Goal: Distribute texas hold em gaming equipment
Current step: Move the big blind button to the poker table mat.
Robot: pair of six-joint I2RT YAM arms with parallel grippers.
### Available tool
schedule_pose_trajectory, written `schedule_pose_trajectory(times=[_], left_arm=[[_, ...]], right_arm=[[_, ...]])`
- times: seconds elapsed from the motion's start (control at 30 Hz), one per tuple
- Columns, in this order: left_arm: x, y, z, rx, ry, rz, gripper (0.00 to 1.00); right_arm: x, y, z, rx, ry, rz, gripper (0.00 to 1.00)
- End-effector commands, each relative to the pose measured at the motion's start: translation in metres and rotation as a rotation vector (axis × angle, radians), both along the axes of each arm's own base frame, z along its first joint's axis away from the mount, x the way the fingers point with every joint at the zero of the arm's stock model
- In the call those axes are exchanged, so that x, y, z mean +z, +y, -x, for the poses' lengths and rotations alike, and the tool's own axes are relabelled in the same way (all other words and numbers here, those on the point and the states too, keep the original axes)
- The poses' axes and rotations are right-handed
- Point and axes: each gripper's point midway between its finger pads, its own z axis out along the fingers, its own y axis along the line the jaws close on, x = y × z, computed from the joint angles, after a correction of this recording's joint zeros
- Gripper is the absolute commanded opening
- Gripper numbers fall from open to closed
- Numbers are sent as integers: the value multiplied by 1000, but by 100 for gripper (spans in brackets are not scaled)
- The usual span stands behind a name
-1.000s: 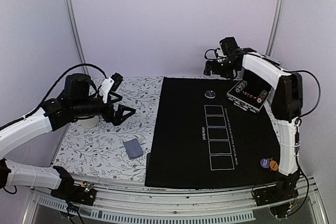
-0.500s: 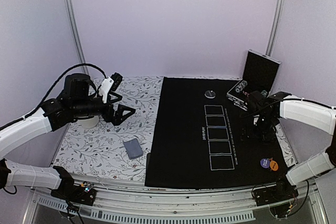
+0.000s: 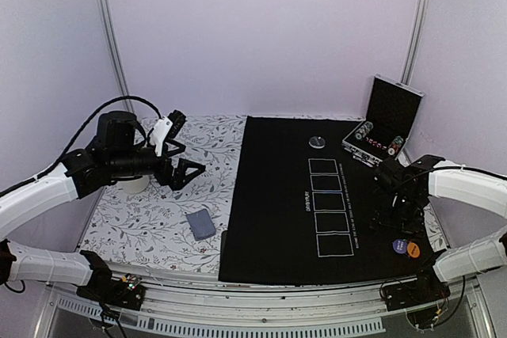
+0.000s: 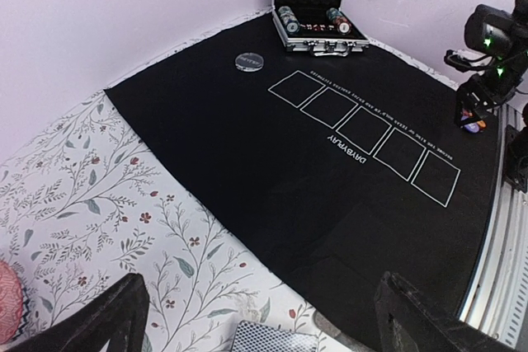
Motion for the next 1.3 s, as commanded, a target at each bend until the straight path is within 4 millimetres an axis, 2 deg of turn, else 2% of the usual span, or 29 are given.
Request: schedule_pose_trajectory(times=[0.0, 0.1, 0.17, 0.4, 0.57, 0.63, 0.73, 0.8, 1.07, 1.17, 1.27], left_arm=[[2, -6, 8, -30, -16, 13, 98], [3, -6, 9, -32, -18, 15, 98], [4, -6, 9, -33, -21, 17, 98], [6, -7, 10, -40, -23, 19, 98], [5, -7, 11, -45, -19, 22, 98], [6, -8, 12, -49, -19, 25, 98], [8, -8, 13, -54, -20, 31, 98], [8, -8, 13, -55, -21, 33, 98], [9, -10, 15, -65, -21, 38, 98], [10, -10, 16, -70, -21, 40, 98], [12, -9, 17, -71, -29, 41, 98]], right_arm=[[-8, 2, -6, -35, -41, -6, 99], [0, 5, -16, -31, -109, -35, 99], [8, -2, -21, -54, -144, -27, 99], [28, -36, -5, -355, -207, 5, 99], [43, -50, -12, -524, -325, -69, 99], [41, -61, -11, -572, -323, -58, 99], [30, -87, -4, -676, -283, -23, 99], [23, -95, -1, -720, -266, -43, 99], [15, -80, -6, -810, -213, -154, 99], [4, -73, -15, -849, -161, -184, 99], [-12, -71, -7, -890, -67, -151, 99]])
